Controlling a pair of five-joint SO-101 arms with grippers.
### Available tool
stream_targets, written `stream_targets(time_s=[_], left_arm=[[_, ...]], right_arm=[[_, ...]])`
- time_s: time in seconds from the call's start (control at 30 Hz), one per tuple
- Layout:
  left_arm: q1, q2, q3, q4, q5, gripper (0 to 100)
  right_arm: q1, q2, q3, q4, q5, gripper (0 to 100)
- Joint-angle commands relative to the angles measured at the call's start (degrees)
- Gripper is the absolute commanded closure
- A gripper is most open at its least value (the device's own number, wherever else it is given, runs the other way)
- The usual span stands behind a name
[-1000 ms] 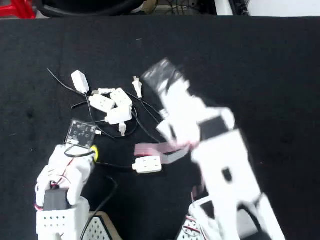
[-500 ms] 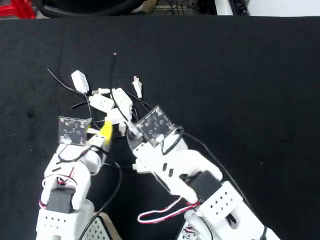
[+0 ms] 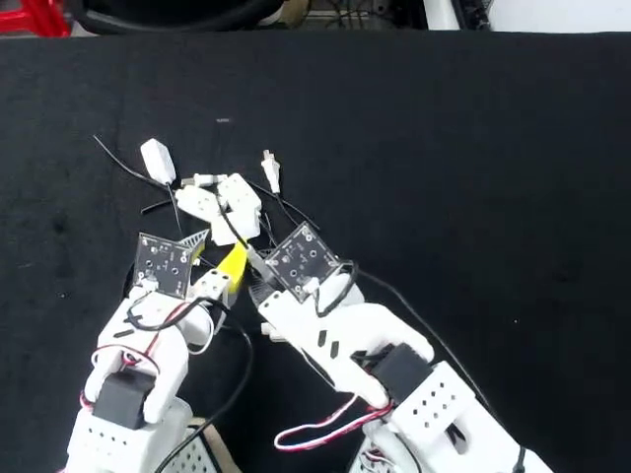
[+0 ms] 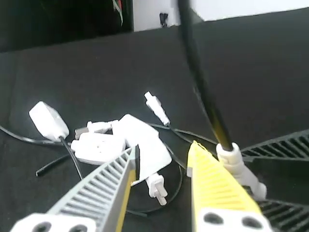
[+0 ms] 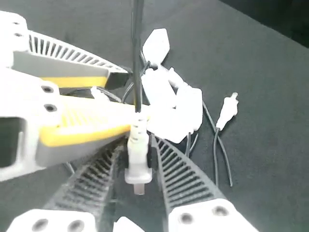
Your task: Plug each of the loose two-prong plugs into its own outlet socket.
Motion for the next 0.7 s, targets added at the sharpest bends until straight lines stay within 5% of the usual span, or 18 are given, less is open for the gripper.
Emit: stream_targets(time_s=[0.0, 0.37, 0.67], left_arm=[[2.9, -0.7, -5.0, -1.2, 0.3, 81], [6.7, -0.7, -4.5, 0.9, -10.5, 81], [3.5, -0.7, -5.1, 5.2, -10.8, 81]], right_arm=[[-1.0, 0.2, 0.0, -1.1, -0.4, 98.7], [-1.0, 0.2, 2.4, -1.1, -0.4, 98.7], [0.7, 0.5, 0.5, 2.4, -0.8, 98.7]])
